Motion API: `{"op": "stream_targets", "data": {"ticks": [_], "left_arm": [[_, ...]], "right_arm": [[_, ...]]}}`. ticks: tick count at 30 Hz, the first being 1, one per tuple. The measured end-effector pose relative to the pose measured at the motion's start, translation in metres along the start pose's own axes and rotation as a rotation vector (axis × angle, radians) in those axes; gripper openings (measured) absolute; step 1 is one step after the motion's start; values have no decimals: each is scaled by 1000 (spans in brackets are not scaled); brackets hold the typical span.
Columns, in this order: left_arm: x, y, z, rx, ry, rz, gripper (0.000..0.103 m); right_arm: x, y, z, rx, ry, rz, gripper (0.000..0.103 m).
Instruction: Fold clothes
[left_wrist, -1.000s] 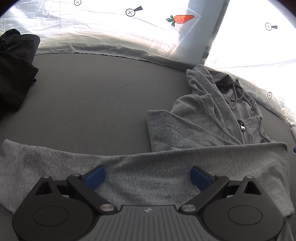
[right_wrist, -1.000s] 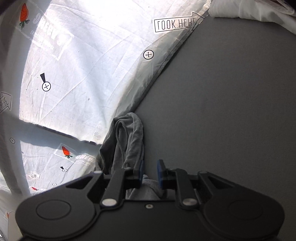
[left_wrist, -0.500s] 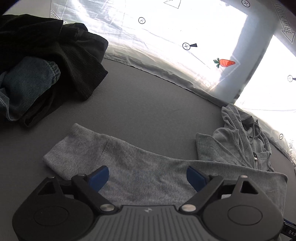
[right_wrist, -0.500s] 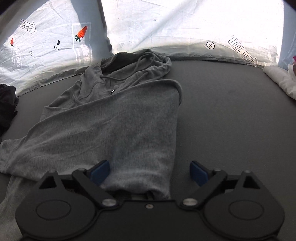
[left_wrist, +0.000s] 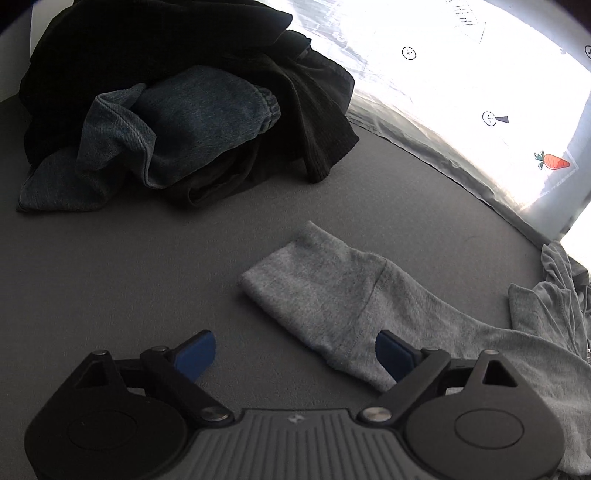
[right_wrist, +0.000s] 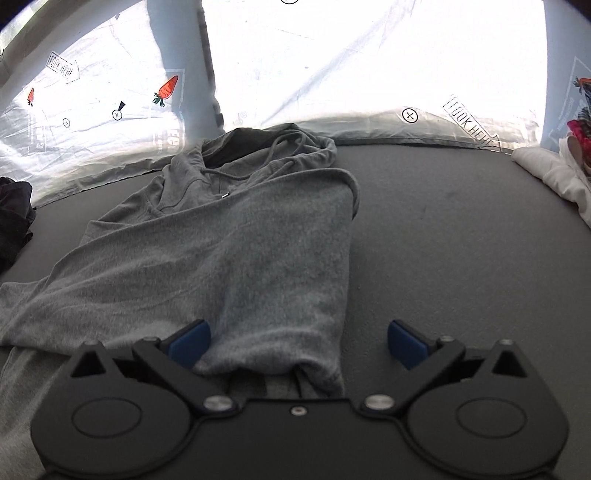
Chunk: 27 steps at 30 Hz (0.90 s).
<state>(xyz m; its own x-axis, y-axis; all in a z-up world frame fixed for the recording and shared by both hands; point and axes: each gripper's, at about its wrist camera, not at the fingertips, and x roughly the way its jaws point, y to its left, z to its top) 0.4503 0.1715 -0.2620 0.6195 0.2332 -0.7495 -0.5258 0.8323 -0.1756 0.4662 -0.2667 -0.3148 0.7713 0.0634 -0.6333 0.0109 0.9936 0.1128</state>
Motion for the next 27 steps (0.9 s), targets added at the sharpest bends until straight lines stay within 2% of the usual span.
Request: {"op": "stream_targets", "data": {"ticks": [3,5,7,8,10,11,12,15,18,20,23,27], "left_arm": [[6,-6,2,15,-24,-3,95],[8,-8,3,8,-45,-16,91],[7,-9,5,-10,-59,-49,67],[7,-9,6,-22,-55,-71,52],[7,-8,7,-45,-46,-130,33],[7,-8,7,-54,-33,-160,11],[7,-9,7,-60,-24,-186,5],[-2,-20,5,-50,-41,-251,5],[-15,-40,5,-29,-52,-363,3],[-21,-59,4,0,-31,-476,3],[-23,-88,1,53,66,-661,4],[-29,-109,-4,119,112,-701,11]], "right_arm": [[0,0,0,0,-1,0,103],[0,0,0,1,-3,2,103],[0,-1,-1,3,-4,4,103],[0,-1,-1,4,-4,4,103],[0,-1,-1,4,-5,4,103],[0,-1,-1,4,-5,4,103],[0,-1,-1,4,-5,5,103],[0,-2,-1,7,-6,8,103],[-1,-4,-1,14,-8,16,103],[-2,-4,-1,14,-7,17,103],[-1,-5,2,11,14,26,103],[4,-7,15,17,96,43,103]]}}
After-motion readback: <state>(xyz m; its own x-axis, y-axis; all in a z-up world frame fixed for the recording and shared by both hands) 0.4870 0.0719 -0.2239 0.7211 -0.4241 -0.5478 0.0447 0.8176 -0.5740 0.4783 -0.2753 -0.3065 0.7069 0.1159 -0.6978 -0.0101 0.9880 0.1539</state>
